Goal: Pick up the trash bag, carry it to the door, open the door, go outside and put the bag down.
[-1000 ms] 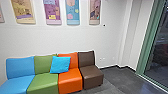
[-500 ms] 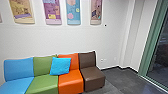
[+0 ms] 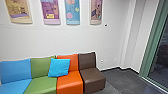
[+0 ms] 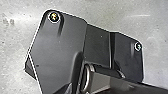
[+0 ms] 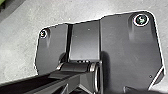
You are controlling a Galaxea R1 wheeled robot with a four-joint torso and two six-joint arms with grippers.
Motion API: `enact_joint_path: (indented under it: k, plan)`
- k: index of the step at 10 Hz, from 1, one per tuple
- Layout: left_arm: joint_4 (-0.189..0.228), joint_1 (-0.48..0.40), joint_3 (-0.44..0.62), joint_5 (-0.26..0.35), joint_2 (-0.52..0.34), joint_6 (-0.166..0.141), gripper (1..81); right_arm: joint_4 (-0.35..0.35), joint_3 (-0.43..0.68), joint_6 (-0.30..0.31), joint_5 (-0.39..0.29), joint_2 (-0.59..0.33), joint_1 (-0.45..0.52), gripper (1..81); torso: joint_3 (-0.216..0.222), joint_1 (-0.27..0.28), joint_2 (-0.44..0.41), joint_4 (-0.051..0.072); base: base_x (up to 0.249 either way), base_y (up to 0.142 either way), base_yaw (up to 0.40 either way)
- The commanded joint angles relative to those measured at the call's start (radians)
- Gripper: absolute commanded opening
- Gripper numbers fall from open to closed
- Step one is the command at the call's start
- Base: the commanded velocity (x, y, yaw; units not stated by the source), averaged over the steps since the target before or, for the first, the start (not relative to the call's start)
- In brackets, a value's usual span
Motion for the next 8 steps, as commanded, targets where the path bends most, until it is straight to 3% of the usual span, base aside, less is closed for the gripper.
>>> enact_joint_path:
  k: [1,8]
  plan:
    - [-0.003,-0.056,0.005,0.053,0.002,0.002,81.1,0.002,0.008,-0.004,-0.049,0.006,0.060,81.1,0.000,0.000,0.000,0.000,0.133,0.000,0.000]
    - [-0.003,-0.052,0.005,0.051,0.004,0.002,81.1,0.003,0.008,-0.004,-0.049,0.001,0.056,81.1,0.000,0.000,0.000,0.000,0.128,0.000,0.000]
